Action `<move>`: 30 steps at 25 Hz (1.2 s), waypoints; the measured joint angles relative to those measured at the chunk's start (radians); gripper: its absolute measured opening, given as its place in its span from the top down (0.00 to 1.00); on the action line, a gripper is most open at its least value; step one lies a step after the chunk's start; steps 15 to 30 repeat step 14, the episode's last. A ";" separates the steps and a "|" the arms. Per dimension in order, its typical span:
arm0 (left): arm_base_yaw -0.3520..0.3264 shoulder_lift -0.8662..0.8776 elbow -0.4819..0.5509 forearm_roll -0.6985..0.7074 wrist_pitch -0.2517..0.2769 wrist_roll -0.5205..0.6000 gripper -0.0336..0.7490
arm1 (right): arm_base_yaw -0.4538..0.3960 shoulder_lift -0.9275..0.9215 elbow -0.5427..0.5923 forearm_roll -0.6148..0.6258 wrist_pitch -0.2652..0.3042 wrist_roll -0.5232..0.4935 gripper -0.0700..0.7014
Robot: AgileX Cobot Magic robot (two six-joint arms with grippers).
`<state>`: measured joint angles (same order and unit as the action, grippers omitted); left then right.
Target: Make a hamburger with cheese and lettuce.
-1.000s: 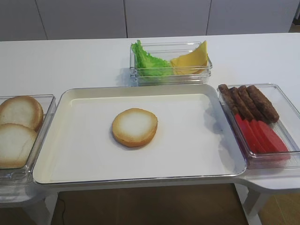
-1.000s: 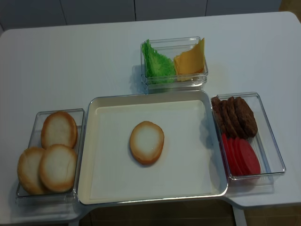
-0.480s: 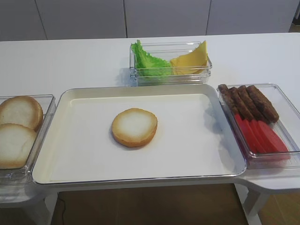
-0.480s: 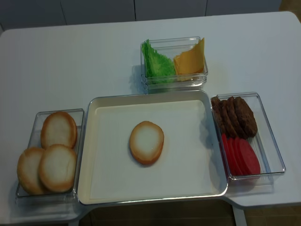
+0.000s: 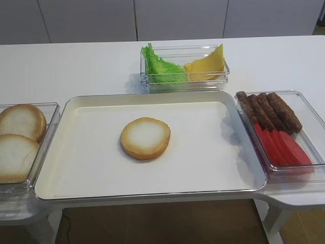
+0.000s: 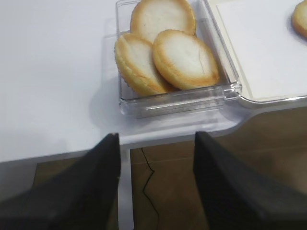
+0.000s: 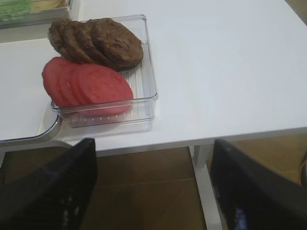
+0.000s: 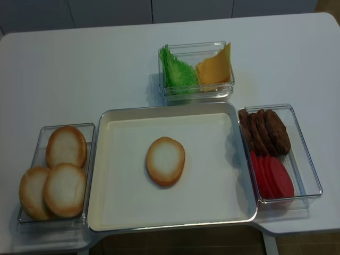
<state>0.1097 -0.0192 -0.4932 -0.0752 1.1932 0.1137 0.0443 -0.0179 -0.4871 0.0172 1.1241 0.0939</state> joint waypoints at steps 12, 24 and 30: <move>-0.013 0.000 0.000 -0.008 0.000 0.004 0.48 | 0.000 0.000 0.000 0.000 0.000 0.000 0.19; -0.013 0.000 0.000 -0.008 0.000 0.004 0.49 | 0.000 0.000 0.000 0.000 0.000 0.000 0.19; -0.013 0.000 0.000 -0.008 0.000 0.004 0.49 | 0.000 0.000 0.000 0.000 0.000 0.000 0.19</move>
